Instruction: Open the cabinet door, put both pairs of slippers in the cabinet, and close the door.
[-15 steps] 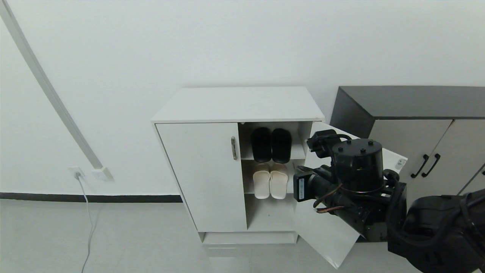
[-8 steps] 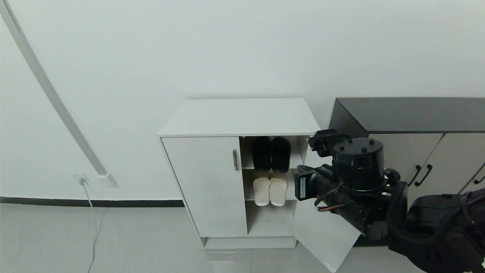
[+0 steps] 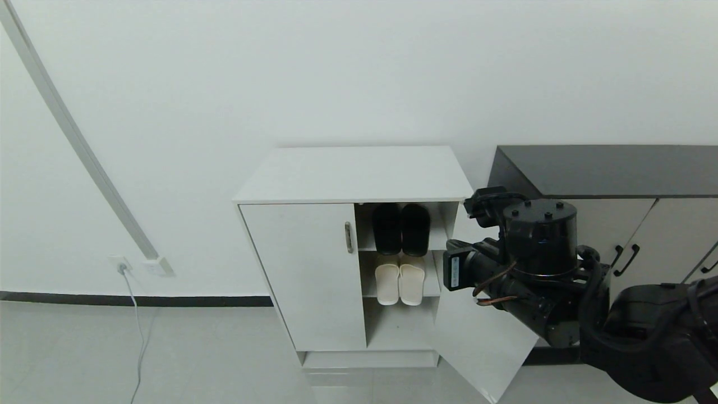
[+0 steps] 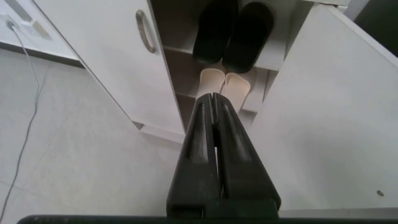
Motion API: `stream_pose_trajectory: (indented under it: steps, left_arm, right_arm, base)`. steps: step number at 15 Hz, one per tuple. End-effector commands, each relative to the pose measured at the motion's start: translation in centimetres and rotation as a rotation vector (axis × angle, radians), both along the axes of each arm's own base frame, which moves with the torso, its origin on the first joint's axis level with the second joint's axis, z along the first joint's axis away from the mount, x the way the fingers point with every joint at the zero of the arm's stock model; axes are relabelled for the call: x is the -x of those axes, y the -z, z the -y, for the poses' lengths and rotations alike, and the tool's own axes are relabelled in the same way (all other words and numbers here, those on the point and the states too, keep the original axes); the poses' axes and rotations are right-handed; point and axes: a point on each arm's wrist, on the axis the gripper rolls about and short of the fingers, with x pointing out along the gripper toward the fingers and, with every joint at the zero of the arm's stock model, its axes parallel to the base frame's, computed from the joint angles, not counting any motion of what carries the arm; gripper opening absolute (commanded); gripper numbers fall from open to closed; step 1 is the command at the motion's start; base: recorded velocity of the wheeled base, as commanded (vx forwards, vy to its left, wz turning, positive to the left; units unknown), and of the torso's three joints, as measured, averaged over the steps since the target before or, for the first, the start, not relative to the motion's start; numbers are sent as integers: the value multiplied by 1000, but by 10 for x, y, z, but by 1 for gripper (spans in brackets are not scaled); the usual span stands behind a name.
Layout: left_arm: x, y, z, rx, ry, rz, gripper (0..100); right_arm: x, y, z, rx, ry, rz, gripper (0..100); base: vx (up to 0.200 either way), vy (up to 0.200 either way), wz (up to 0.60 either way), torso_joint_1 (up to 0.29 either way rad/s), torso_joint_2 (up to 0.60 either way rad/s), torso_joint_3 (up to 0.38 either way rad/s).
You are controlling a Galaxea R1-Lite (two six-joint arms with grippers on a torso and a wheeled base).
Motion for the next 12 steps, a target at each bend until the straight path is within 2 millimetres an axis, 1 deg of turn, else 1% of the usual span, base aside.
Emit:
stream_pose_trajectory:
  steps: [1, 2, 8, 12]
  left_arm:
    - [0, 0, 0, -3, 1, -1, 0]
    - [0, 0, 0, -2, 1, -1, 0]
    - [0, 0, 0, -2, 1, -1, 0]
    - [0, 0, 0, -8, 2, -1, 0]
  right_arm:
    - [0, 1, 3, 4, 3, -3, 0]
    - [0, 2, 2, 5, 3, -4, 0]
    - [-1, 1, 4, 5, 11, -4, 0]
    - [-5, 5, 5, 6, 20, -6, 0]
  base:
    - [0, 0, 0, 0, 0, 0]
    - [0, 0, 0, 0, 0, 0]
    - [0, 0, -600, 2, 1, -1]
    - [0, 0, 0, 0, 0, 0]
